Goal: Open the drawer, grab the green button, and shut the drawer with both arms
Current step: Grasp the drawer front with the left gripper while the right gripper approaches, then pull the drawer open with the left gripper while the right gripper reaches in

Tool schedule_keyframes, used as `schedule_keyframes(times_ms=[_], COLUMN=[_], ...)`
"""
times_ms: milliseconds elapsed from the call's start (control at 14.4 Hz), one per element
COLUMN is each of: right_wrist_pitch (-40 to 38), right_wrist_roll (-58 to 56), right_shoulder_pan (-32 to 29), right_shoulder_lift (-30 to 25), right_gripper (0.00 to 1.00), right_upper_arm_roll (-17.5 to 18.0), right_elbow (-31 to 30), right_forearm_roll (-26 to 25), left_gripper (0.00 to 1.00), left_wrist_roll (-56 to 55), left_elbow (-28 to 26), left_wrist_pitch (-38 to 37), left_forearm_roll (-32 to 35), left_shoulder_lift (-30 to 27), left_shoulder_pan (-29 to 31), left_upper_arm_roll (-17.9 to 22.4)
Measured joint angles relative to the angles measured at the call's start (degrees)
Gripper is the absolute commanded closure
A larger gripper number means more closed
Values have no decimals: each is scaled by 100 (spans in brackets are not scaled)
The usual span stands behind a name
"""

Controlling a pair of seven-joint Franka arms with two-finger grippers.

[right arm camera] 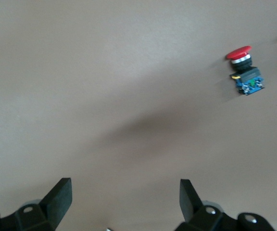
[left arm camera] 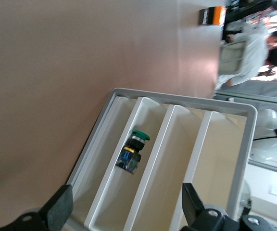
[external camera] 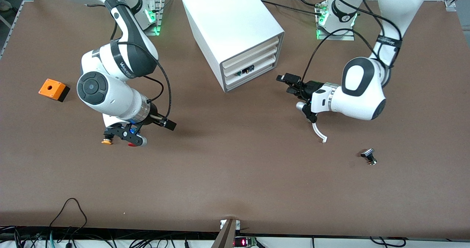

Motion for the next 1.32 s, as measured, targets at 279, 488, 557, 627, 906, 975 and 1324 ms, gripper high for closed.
schedule_keyframes(times_ms=[279, 488, 557, 627, 906, 975, 1324], right_wrist_pitch=[79, 79, 78, 78, 79, 79, 78], right_wrist_roll=[328, 770, 961, 1148, 1835, 2007, 2647], right_shoulder_pan=[102, 301, 376, 459, 782, 852, 1033], right_shoulder_lift=[154, 361, 436, 509, 804, 881, 1146], right_gripper=[1, 1, 1, 1, 1, 1, 1], right_upper_arm_roll=[0, 1, 2, 2, 2, 2, 2], right_elbow=[194, 534, 643, 748, 1150, 1268, 1728], right_forearm_roll=[0, 0, 0, 0, 0, 0, 0], left_gripper=[11, 19, 19, 21, 36, 44, 46], left_wrist_roll=[641, 827, 934, 1048, 1673, 1899, 2704], left_elbow=[-697, -953, -992, -1015, -1104, -1160, -1405], left_wrist_pitch=[98, 113, 114, 115, 162, 173, 207], left_forearm_roll=[-691, -787, -841, -909, -1184, -1321, -1593], left_shoulder_lift=[59, 121, 180, 250, 545, 600, 810], left_shoulder_pan=[-2, -4, -6, -19, -123, -156, -237], left_upper_arm_roll=[-3, -7, -12, -24, -51, -54, -67])
